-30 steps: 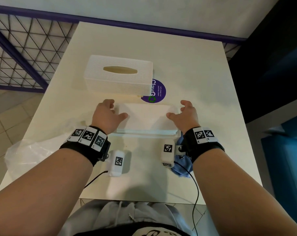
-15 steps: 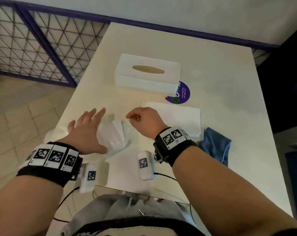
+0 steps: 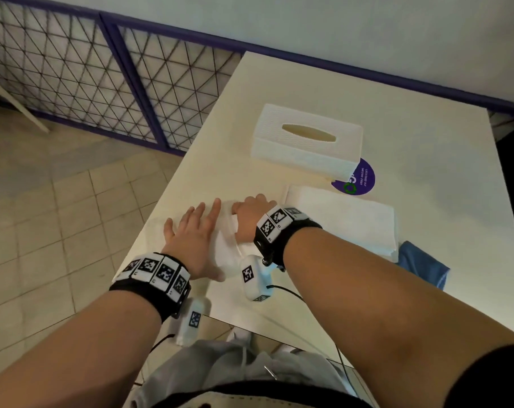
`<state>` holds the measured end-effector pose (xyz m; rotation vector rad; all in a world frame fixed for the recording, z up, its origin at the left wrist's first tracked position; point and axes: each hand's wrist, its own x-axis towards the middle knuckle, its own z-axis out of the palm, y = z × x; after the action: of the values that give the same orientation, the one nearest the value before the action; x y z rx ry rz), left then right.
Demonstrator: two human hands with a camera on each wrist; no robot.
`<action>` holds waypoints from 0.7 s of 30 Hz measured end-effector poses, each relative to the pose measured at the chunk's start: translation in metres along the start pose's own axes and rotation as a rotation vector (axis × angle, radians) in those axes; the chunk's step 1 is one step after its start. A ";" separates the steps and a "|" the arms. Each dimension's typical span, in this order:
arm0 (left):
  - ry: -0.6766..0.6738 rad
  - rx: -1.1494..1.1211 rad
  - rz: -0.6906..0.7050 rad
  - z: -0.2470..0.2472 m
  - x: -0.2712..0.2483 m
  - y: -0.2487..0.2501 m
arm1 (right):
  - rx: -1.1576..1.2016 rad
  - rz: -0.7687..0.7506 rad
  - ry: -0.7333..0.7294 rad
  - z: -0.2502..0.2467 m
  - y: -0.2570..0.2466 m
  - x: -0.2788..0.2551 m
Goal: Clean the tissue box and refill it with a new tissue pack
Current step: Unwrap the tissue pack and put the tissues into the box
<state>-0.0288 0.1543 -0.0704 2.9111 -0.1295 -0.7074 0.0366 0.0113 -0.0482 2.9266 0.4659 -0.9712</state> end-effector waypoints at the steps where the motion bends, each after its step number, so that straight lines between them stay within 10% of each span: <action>1: -0.003 -0.001 0.000 0.000 0.000 -0.001 | 0.020 0.012 -0.020 -0.003 0.000 0.000; 9: -0.060 -0.012 -0.019 -0.002 0.005 -0.002 | 0.482 0.068 -0.104 -0.021 0.007 -0.010; 21: -0.117 -0.062 -0.137 -0.016 0.011 0.012 | 0.641 0.169 0.183 -0.046 0.038 -0.032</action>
<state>-0.0128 0.1432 -0.0597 2.8403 0.0785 -0.8871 0.0502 -0.0284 0.0051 3.5575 -0.1306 -0.9787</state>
